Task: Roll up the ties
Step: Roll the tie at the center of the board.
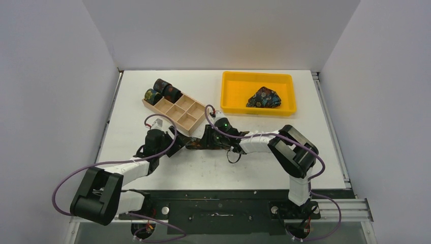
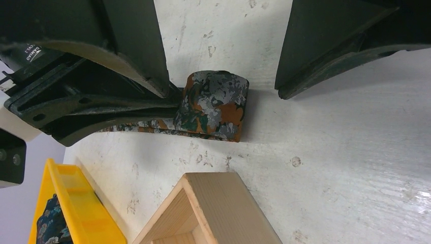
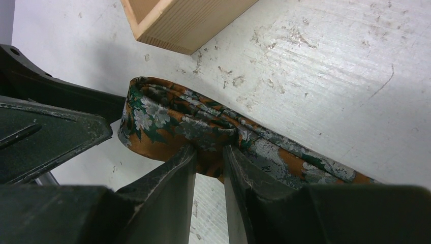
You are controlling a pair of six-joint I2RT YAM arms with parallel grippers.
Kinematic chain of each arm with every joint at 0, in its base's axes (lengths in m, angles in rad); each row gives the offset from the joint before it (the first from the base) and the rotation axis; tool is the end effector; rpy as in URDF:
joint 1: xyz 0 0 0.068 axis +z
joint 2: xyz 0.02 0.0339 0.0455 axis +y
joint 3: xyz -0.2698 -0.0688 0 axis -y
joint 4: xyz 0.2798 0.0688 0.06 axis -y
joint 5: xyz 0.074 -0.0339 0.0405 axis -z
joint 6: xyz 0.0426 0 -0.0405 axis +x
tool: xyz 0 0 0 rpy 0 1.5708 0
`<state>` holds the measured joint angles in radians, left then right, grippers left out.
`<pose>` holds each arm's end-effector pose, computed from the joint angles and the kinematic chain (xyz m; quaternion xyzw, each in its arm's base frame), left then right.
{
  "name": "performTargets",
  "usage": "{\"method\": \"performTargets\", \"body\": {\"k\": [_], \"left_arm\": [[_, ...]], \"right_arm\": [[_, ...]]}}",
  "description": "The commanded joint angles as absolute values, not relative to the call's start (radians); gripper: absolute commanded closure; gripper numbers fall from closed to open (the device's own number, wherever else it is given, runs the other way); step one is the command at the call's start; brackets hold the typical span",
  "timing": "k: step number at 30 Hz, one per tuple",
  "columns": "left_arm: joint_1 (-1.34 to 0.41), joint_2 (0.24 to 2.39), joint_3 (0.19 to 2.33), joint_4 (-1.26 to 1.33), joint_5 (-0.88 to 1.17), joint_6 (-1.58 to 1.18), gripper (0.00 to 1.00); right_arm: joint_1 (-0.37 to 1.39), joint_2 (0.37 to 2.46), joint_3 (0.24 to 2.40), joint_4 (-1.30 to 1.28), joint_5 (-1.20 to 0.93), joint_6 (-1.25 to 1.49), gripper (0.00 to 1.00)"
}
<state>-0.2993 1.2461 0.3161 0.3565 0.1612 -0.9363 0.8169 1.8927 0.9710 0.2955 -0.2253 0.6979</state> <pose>0.2338 -0.0793 0.1178 -0.2375 0.8434 -0.3338 0.3476 0.2777 0.3097 0.1151 -0.1037 0.8803 0.3833 0.2597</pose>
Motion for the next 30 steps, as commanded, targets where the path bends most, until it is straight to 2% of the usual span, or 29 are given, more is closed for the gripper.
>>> {"method": "performTargets", "body": {"k": [1, 10, 20, 30], "left_arm": [[-0.295, 1.282, 0.313, 0.473, 0.214, -0.951, 0.26], [-0.305, 1.398, 0.335, 0.545, 0.291, -0.966, 0.31], [-0.31, 1.474, 0.339, 0.617, 0.333, -0.974, 0.41], [-0.318, 1.481, 0.336, 0.643, 0.351, -0.962, 0.63]], "right_arm": [[0.811, 1.902, 0.96, 0.334, -0.219, 0.699, 0.73], [0.807, 1.907, 0.942, 0.342, -0.219, 0.701, 0.74], [0.805, 1.907, 0.937, 0.347, -0.222, 0.701, 0.74], [0.804, 1.901, 0.936, 0.349, -0.225, 0.704, 0.74]]}}
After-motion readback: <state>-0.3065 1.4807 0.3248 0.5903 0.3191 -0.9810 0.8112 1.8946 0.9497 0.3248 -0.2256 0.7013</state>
